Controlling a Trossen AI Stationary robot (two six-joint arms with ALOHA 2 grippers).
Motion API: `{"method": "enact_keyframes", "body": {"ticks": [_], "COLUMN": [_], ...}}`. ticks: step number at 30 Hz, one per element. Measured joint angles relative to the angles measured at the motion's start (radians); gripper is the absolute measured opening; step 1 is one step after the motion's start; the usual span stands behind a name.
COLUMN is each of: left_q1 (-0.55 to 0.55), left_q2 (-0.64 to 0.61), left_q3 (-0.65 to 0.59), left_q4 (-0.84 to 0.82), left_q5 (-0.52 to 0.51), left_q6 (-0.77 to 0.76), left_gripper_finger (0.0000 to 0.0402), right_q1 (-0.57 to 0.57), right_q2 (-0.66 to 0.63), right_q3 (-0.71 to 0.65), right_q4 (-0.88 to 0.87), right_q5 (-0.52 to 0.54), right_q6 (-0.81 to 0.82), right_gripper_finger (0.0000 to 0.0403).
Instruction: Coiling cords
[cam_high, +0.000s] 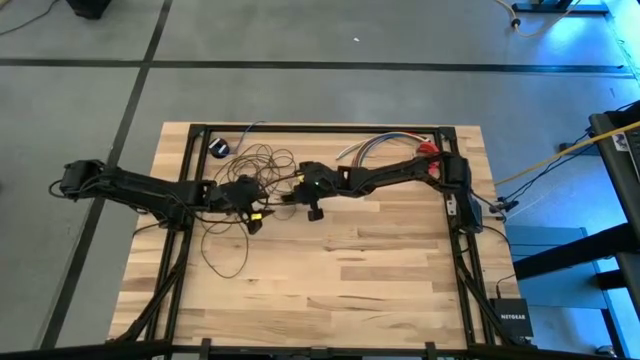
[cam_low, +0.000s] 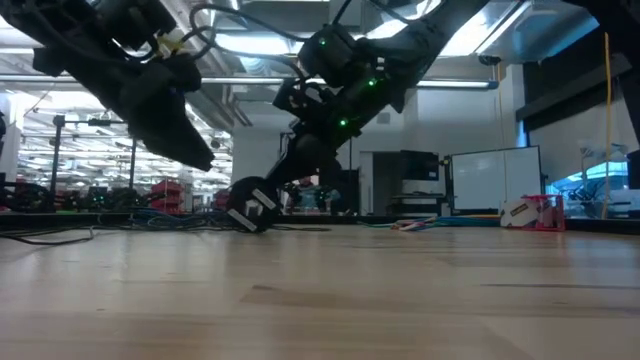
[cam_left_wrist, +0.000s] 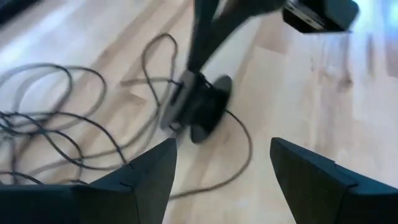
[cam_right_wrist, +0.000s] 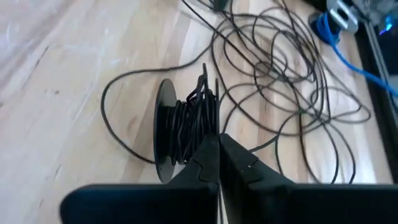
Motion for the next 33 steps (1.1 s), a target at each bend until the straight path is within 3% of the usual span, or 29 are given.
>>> {"method": "enact_keyframes", "body": {"ticks": [8,12,17,33], "left_q1": [0.0,0.0,0.001,0.028], "left_q2": [0.046,0.119,0.189,0.099], "left_q3": [-0.002,-0.003,-0.003,0.046], "left_q4": [-0.031,0.039,0.063,0.08], "left_q5": [0.03,0.03,-0.052,-0.068], "left_q6": [-0.029,-0.006,0.052,0.291], "left_gripper_finger": [0.0253,0.0253,0.0253,0.0253], "right_q1": [-0.005,-0.005,-0.005,-0.005], "right_q2": [-0.001,-0.001,-0.001,0.0], "right_q3": [0.001,0.0,0.0,0.0], "right_q4": [-0.006,0.005,0.006,0.013], "right_q5": [0.0,0.0,0.0,0.0], "right_q6": [0.045,0.067,0.067,0.062], "right_gripper_finger": [0.0001,0.0001,0.0001,0.0001]}}
